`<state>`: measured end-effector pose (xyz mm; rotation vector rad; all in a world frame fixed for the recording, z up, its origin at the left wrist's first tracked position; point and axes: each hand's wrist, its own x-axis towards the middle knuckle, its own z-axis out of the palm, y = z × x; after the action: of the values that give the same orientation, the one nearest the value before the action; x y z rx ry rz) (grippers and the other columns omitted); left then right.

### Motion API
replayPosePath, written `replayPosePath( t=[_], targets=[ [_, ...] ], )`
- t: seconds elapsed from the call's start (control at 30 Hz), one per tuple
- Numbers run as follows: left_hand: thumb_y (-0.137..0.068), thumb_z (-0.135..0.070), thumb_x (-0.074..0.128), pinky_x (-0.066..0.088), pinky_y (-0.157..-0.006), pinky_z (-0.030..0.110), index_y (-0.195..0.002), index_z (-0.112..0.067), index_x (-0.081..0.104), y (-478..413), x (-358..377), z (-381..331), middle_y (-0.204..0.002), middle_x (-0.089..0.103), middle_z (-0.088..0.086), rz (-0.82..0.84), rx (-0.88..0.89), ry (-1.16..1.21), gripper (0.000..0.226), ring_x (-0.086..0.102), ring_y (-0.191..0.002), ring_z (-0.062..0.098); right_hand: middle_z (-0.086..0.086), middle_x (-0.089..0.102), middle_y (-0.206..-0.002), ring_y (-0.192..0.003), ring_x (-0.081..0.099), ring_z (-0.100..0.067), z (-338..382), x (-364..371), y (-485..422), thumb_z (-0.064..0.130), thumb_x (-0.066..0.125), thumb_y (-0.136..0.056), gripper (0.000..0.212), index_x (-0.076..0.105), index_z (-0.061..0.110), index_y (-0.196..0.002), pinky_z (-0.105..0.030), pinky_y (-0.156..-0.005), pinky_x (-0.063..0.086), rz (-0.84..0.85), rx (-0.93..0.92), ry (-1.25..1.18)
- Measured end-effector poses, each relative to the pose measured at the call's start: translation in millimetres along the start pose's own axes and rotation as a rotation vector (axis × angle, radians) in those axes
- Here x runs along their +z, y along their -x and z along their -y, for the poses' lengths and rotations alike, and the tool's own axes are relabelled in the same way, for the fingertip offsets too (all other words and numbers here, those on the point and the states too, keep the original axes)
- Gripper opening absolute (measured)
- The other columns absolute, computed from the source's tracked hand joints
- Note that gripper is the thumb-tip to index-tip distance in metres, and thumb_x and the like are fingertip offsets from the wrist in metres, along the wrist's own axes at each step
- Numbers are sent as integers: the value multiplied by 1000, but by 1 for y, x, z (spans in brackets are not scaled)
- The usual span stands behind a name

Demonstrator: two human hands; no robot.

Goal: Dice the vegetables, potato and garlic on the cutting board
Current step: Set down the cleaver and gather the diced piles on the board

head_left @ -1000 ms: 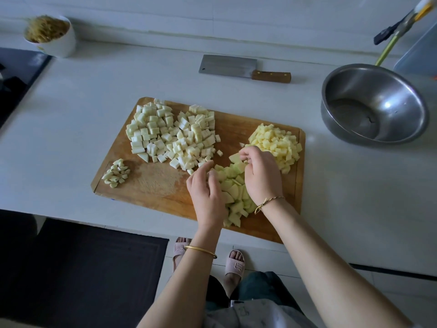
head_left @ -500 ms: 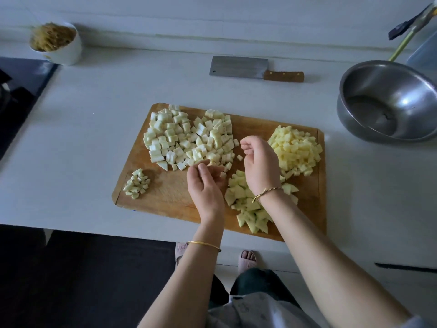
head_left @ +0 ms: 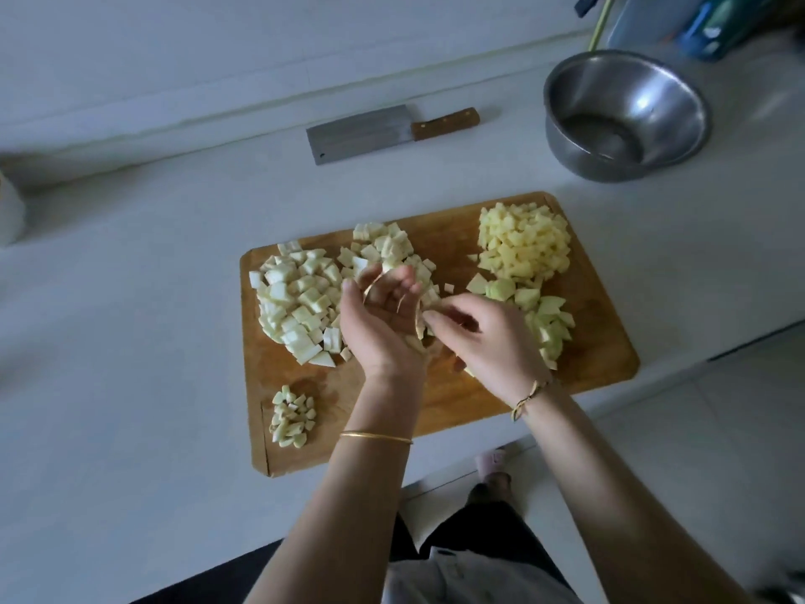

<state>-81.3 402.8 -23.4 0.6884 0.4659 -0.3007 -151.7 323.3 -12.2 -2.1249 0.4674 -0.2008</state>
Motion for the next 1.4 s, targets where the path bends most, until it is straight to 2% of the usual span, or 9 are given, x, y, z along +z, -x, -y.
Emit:
replayPosePath(
  t=[0.2,0.3,0.43,0.5,0.6,0.77,1.03,1.23,1.4],
  targets=[
    [-101,-26,31,51,-69,26,-87,-10,57,-4,11,5,-70,65,5,121,-18,-166,33,60,-70,18,-2,67,-65,-48,60,-9,15,-1,6,4,68,-82,14,67,17,-77,-30,-53,54,19,190,-172],
    [-100,-25,33,50,-68,27,-87,-10,56,-6,16,10,-71,66,6,128,15,-244,30,58,-71,19,-4,69,-74,-53,61,-6,17,-2,7,5,65,-85,4,68,6,-86,-27,-51,55,32,247,-263],
    [-99,-28,33,46,-70,27,-91,-13,57,-8,19,16,-78,68,4,170,41,-425,30,57,-76,17,-4,68,-74,-50,61,-9,14,-2,3,7,64,-88,6,68,10,-86,-24,-50,53,15,303,-258],
    [-101,-27,31,46,-71,27,-93,-12,57,-9,20,16,-80,67,4,205,55,-479,31,58,-77,16,-1,67,-72,-54,62,-12,4,-6,-2,8,64,-89,7,70,8,-88,-23,-55,52,-100,267,-115],
    [-101,-21,33,47,-72,27,-92,-11,57,-10,25,15,-83,66,6,196,103,-515,28,59,-80,17,-7,68,-101,-91,65,-21,-18,-15,-8,11,58,-93,18,72,7,-104,-24,-74,48,-257,210,334],
    [-99,-17,36,47,-75,31,-86,-16,58,-8,28,15,-82,66,5,157,133,-562,25,59,-82,18,-11,62,-111,-103,59,-26,-40,-19,-7,10,58,-93,21,70,8,-111,-29,-77,46,-313,214,494],
    [-95,-15,44,48,-77,32,-88,-15,59,-6,29,16,-84,67,4,135,130,-610,16,60,-83,18,-11,58,-102,-92,58,-25,-52,-23,-8,9,55,-93,17,72,5,-91,-25,-68,41,-252,209,527],
    [-96,-18,48,49,-75,29,-90,-14,55,-11,22,-2,-89,68,4,100,209,-668,11,61,-83,13,-13,67,-102,-97,63,-28,-31,-19,-12,-2,59,-89,18,72,3,-101,-29,-80,49,-414,89,414],
    [-94,-10,45,50,-73,25,-87,-19,53,-18,3,-30,-92,64,4,30,389,-723,14,60,-83,13,-8,70,-105,-96,66,-19,2,14,-4,-5,55,-90,25,67,3,-110,-17,-83,46,-439,63,170]
  ],
)
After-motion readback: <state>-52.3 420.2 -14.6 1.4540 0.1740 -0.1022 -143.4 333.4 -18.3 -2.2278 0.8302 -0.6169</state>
